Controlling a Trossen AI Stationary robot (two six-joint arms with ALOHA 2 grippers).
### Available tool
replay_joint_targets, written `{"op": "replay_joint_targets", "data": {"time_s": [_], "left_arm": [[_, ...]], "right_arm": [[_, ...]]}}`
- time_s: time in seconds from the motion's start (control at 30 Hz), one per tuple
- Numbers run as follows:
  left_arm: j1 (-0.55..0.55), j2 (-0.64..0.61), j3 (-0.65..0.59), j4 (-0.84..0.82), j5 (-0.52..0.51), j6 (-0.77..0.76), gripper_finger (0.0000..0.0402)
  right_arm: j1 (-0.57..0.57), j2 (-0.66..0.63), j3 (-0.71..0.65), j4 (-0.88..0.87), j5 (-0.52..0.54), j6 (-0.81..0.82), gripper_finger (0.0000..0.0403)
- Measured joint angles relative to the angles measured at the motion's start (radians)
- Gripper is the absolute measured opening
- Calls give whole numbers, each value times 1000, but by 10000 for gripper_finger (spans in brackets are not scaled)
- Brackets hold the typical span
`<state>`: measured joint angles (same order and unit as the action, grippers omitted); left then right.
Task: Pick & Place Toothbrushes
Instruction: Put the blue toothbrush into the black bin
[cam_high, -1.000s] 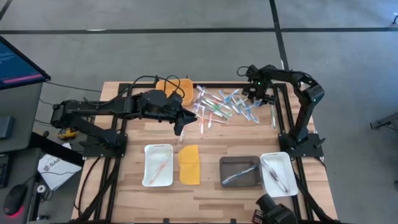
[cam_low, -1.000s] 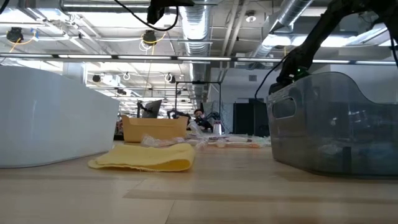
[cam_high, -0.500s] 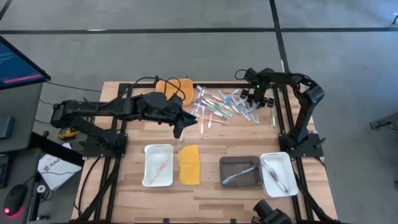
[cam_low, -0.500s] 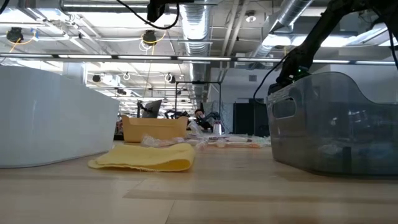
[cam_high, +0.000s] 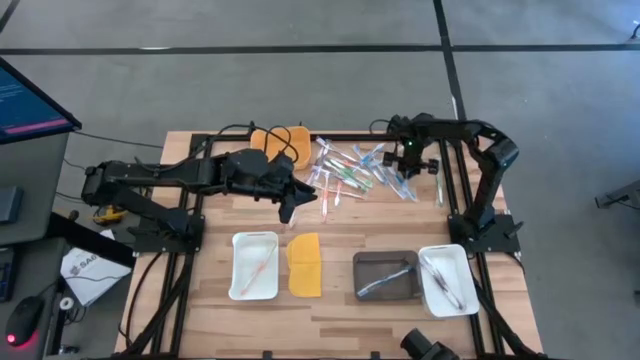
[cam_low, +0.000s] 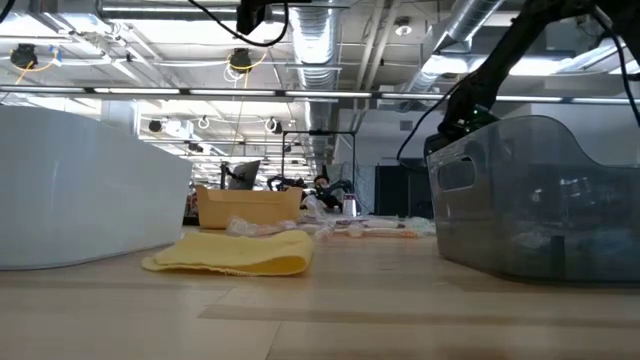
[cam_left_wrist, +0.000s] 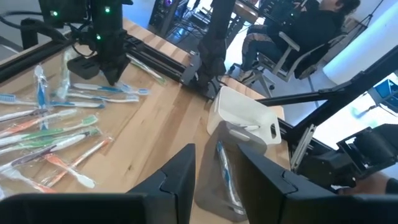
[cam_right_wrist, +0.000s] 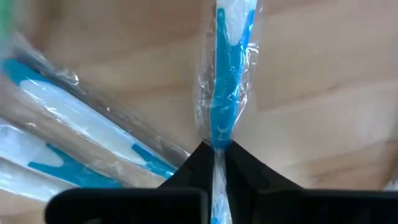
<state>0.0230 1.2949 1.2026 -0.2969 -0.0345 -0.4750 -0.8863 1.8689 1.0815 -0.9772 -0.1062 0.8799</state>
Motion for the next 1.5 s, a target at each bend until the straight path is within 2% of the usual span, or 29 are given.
{"op": "replay_joint_targets", "data": {"time_s": [0.1, 0.2, 0.57, 0.7, 0.87, 1.0, 1.2, 1.33, 1.5], "left_arm": [[-3, 0, 0, 0, 0, 2, 108], [-6, 0, 0, 0, 0, 4, 108], [-5, 0, 0, 8, -2, 55, 108], [-5, 0, 0, 8, -19, 109, 108], [-3, 0, 0, 38, -54, 254, 108], [-3, 0, 0, 69, -158, 396, 108], [0, 0, 0, 107, -384, 548, 108], [16, 2, 0, 236, -374, 812, 108], [10, 35, 1, 446, -258, 1420, 108]], "right_arm": [[26, -8, -4, -36, -2, -18, 29], [54, -35, -11, -70, -6, -34, 15], [74, -285, -6, -42, 10, -27, 7], [90, -396, -5, 6, -52, -33, 8], [133, -533, -4, 77, -150, 21, 8], [198, -633, -4, 166, -210, 95, 6], [340, -744, -3, 299, -211, 223, 8], [437, -776, -2, 407, -207, 300, 8], [542, -785, -2, 574, -209, 396, 8]]}}
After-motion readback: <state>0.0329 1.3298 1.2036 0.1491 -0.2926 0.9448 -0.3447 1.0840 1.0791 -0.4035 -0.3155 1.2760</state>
